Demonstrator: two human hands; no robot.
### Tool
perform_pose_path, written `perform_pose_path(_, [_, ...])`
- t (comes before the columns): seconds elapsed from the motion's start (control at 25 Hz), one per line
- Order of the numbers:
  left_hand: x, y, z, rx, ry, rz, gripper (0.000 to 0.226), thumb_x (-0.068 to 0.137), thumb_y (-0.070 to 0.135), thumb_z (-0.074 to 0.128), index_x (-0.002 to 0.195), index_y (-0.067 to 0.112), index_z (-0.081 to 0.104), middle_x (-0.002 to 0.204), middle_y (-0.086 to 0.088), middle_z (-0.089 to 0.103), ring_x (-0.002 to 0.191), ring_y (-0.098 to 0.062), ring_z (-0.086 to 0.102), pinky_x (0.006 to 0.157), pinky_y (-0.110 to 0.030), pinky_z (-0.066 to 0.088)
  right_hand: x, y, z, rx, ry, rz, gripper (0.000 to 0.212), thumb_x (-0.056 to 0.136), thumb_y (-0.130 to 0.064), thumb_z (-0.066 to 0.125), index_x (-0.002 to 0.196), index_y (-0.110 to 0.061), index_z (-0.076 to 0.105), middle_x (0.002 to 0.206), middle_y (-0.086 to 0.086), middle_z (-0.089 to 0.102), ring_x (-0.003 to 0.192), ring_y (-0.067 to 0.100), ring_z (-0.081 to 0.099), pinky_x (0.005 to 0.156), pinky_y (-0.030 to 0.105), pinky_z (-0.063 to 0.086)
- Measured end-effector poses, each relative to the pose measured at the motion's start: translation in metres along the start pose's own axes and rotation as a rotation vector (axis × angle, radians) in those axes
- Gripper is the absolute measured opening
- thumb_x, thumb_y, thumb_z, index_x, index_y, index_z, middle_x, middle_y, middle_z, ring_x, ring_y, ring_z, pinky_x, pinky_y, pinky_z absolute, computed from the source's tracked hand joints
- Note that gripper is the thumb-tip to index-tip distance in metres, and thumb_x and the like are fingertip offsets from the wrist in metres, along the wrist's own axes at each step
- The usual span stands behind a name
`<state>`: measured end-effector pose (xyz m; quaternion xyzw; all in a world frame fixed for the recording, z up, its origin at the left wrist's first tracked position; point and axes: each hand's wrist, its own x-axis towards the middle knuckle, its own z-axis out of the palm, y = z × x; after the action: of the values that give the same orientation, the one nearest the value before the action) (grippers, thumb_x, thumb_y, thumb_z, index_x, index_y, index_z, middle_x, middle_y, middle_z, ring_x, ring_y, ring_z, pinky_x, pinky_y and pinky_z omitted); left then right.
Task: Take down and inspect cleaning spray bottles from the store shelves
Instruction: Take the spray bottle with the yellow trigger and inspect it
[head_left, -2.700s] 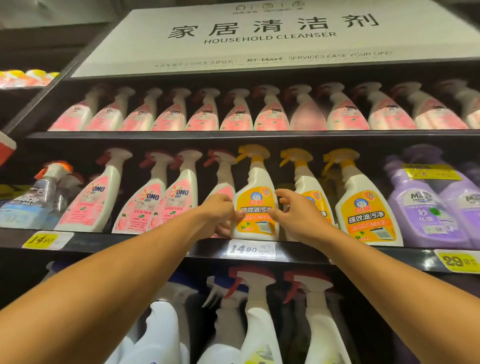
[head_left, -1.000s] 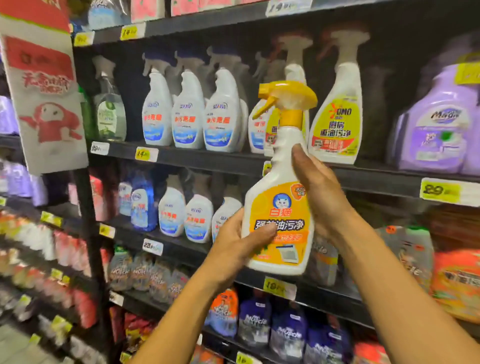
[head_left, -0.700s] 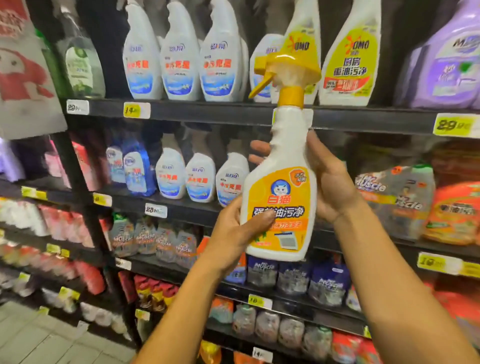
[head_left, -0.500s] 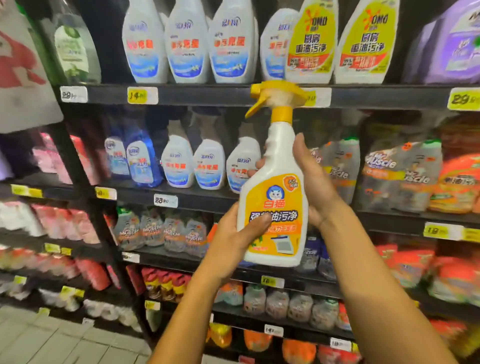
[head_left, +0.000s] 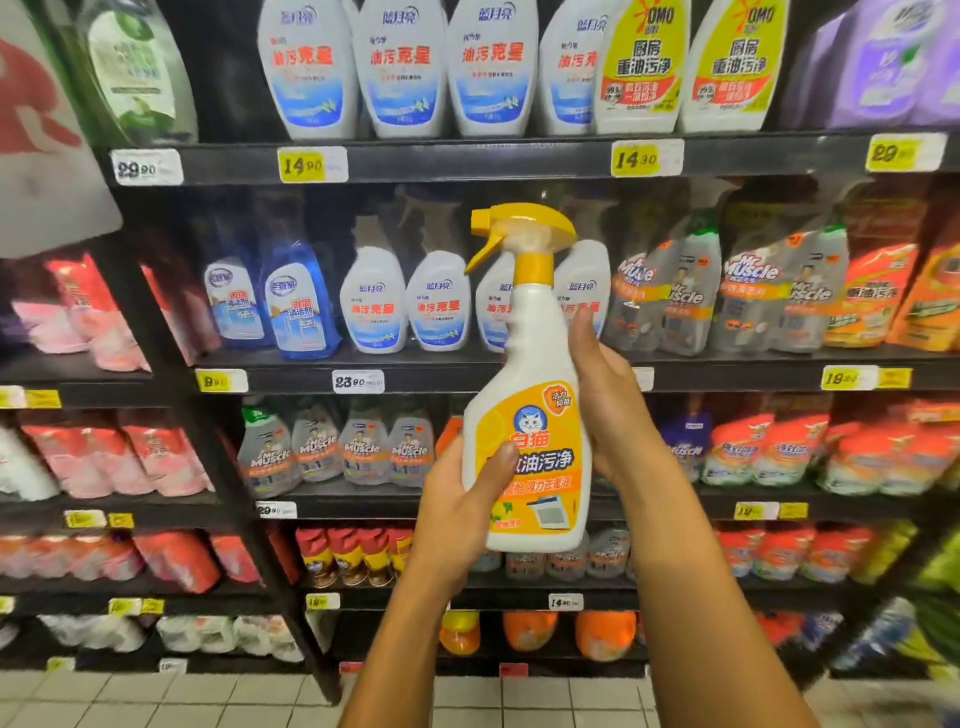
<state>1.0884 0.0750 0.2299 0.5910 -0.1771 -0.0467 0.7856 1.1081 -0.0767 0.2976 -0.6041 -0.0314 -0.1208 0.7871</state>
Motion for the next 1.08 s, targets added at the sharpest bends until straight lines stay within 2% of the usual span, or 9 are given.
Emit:
perform_pose_path(0.08, [-0.003, 0.001, -0.005, 0.000, 0.005, 0.011, 0.041, 0.076, 0.049, 0.072, 0.111, 0.028, 0.068, 0.108, -0.004, 0.075, 0.096, -0.025, 0.073, 0.070, -0.031, 0.060, -0.010, 0.005, 0.000, -0.013, 0.067, 0.005, 0.047, 0.080, -0.066, 0.051, 0.092, -0.029, 0.077, 0.096, 0.011, 0.077, 0.089, 0.027, 0.075, 0.072, 0.037, 0.060])
perform_pose_path(0.24, [-0.006, 0.003, -0.007, -0.076, -0.002, -0.042, 0.054, 0.080, 0.049, 0.073, 0.124, 0.019, 0.061, 0.115, -0.009, 0.073, 0.103, -0.029, 0.071, 0.075, -0.036, 0.060, -0.023, 0.009, -0.005, -0.020, -0.010, 0.025, 0.037, 0.085, -0.054, 0.058, 0.096, -0.025, 0.078, 0.101, 0.014, 0.076, 0.091, 0.028, 0.075, 0.073, 0.037, 0.061])
perform_pose_path(0.4, [-0.006, -0.001, -0.003, -0.136, -0.063, -0.122, 0.045, 0.077, 0.051, 0.074, 0.115, 0.026, 0.069, 0.116, -0.011, 0.072, 0.105, -0.030, 0.070, 0.076, -0.036, 0.059, -0.026, 0.001, -0.015, -0.039, -0.039, -0.028, 0.031, 0.086, -0.044, 0.065, 0.103, -0.020, 0.076, 0.101, 0.017, 0.075, 0.090, 0.031, 0.074, 0.076, 0.039, 0.060])
perform_pose_path(0.56, [0.000, -0.004, 0.009, -0.190, -0.063, -0.191, 0.046, 0.074, 0.052, 0.076, 0.111, 0.027, 0.071, 0.117, -0.013, 0.071, 0.105, -0.031, 0.070, 0.076, -0.038, 0.059, -0.024, -0.004, -0.028, -0.059, -0.003, -0.050, 0.037, 0.082, -0.043, 0.069, 0.107, -0.015, 0.074, 0.097, 0.016, 0.076, 0.086, 0.031, 0.074, 0.074, 0.040, 0.060])
perform_pose_path(0.76, [0.011, -0.003, 0.035, -0.105, 0.014, -0.101, 0.039, 0.078, 0.049, 0.071, 0.109, 0.026, 0.070, 0.111, -0.009, 0.074, 0.099, -0.028, 0.072, 0.072, -0.034, 0.059, -0.014, -0.008, -0.047, 0.007, -0.016, -0.027, 0.036, 0.080, -0.047, 0.067, 0.103, -0.020, 0.075, 0.099, 0.015, 0.076, 0.087, 0.028, 0.075, 0.069, 0.035, 0.061])
perform_pose_path(0.92, [0.019, -0.001, 0.057, 0.047, 0.117, -0.026, 0.041, 0.078, 0.049, 0.071, 0.108, 0.022, 0.066, 0.102, -0.004, 0.076, 0.091, -0.024, 0.074, 0.068, -0.034, 0.061, -0.008, -0.002, -0.057, 0.011, 0.013, -0.002, 0.045, 0.083, -0.041, 0.064, 0.118, -0.012, 0.067, 0.103, 0.013, 0.076, 0.089, 0.026, 0.074, 0.070, 0.034, 0.060])
perform_pose_path(1.08, [0.025, -0.005, 0.066, 0.081, 0.168, -0.007, 0.038, 0.079, 0.045, 0.068, 0.107, 0.020, 0.065, 0.100, -0.003, 0.076, 0.088, -0.022, 0.075, 0.068, -0.033, 0.061, -0.001, 0.006, -0.064, 0.034, 0.040, 0.026, 0.046, 0.084, -0.040, 0.062, 0.120, -0.011, 0.065, 0.106, 0.013, 0.075, 0.094, 0.028, 0.074, 0.074, 0.037, 0.061])
